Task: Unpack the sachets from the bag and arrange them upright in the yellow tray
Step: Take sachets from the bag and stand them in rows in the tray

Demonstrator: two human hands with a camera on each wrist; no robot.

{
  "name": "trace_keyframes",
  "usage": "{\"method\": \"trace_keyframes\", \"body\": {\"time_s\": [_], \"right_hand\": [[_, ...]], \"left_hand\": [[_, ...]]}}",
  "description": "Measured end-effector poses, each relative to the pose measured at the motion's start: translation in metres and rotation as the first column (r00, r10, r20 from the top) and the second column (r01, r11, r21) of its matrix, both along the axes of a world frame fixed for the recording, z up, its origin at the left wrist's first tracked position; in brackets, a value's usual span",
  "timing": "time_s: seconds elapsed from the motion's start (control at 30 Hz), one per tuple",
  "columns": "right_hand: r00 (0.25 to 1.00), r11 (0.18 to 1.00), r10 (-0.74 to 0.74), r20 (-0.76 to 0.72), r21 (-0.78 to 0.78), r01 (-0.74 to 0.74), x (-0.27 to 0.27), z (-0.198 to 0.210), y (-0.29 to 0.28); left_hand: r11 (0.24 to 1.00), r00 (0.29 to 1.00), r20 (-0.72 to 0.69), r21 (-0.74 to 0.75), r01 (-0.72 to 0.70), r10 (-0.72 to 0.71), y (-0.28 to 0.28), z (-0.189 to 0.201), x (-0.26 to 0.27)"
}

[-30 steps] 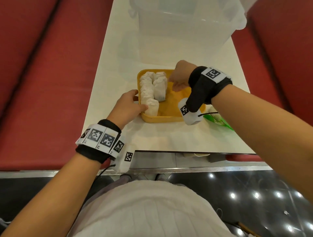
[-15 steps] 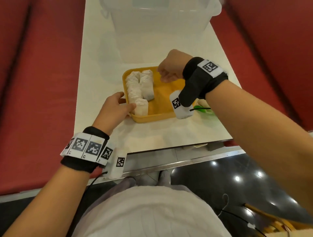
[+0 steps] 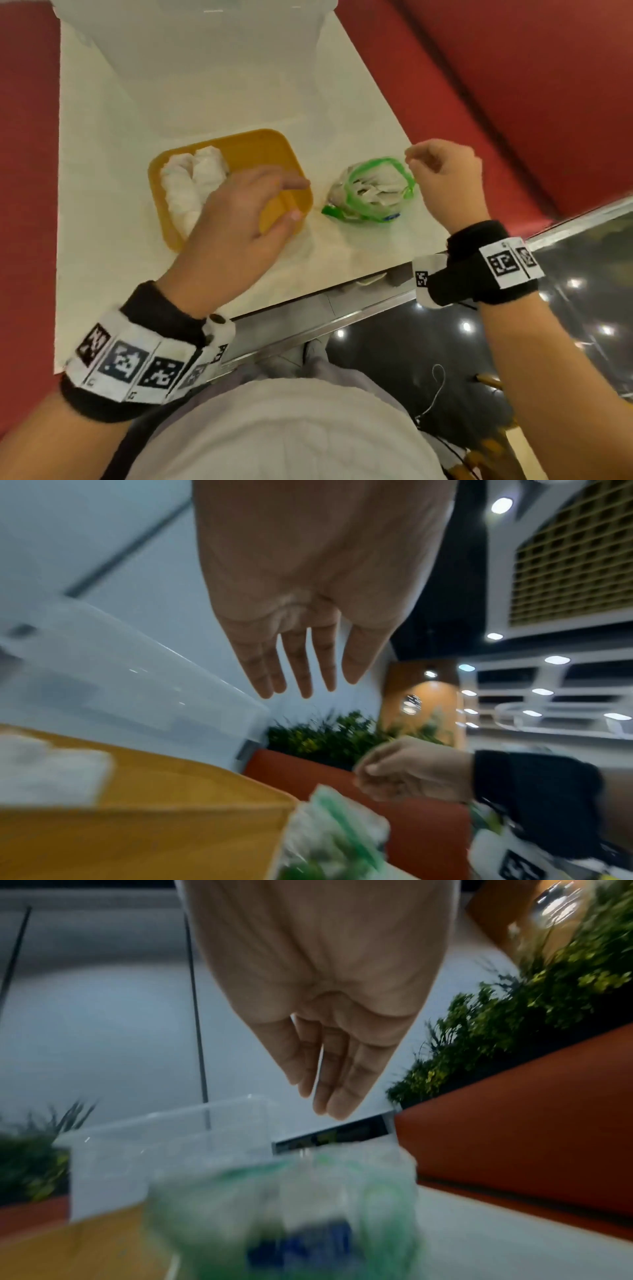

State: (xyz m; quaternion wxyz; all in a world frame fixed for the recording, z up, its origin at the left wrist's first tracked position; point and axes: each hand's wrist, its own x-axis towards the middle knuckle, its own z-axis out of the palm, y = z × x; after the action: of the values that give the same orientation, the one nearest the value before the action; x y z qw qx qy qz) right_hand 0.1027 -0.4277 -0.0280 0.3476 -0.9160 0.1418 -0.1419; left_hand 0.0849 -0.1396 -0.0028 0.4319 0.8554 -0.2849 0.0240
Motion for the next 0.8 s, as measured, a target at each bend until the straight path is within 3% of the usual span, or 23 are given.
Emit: {"method": "trace_keyframes", "body": {"time_s": [0.13,0.2,0.33,0.43,0.6,0.8], "right_hand": [[0.969,0.964,0.221,-0.113,-0.126,-0.235,-0.013,-0.027,0.011],[0.933,0.924,0.315,-0.174,-0.17,-0.343,-0.014,-0.032,0.007],[0.868,0.873,0.358,-0.343,-0.208,-0.442,-0.012,-0.036,-0.016],[0.844,0.876,0.373,-0.386,-0.154,-0.457,-0.012,-0.038,-0.031],[0.871,0.891,0.383,-0.307,-0.126,-0.436,-0.013,-0.035,-0.038],[0.823,0.789,0.478,-0.308,-0.26,-0.556,-0.01,-0.035,-0.032]], "left_hand": [[0.913,0.946,0.085,0.302,0.275,-0.313,-0.08,-0.032,0.003],[0.862,0.927,0.122,0.427,0.272,-0.353,-0.112,-0.051,0.011],[0.77,0.952,0.119,0.621,0.15,-0.282,-0.135,-0.075,0.025],[0.807,0.941,0.162,0.569,0.157,-0.297,-0.131,-0.082,0.026],[0.853,0.923,0.218,0.492,0.176,-0.316,-0.121,-0.084,0.032],[0.889,0.934,0.244,0.438,0.134,-0.261,-0.124,-0.086,0.024]]}}
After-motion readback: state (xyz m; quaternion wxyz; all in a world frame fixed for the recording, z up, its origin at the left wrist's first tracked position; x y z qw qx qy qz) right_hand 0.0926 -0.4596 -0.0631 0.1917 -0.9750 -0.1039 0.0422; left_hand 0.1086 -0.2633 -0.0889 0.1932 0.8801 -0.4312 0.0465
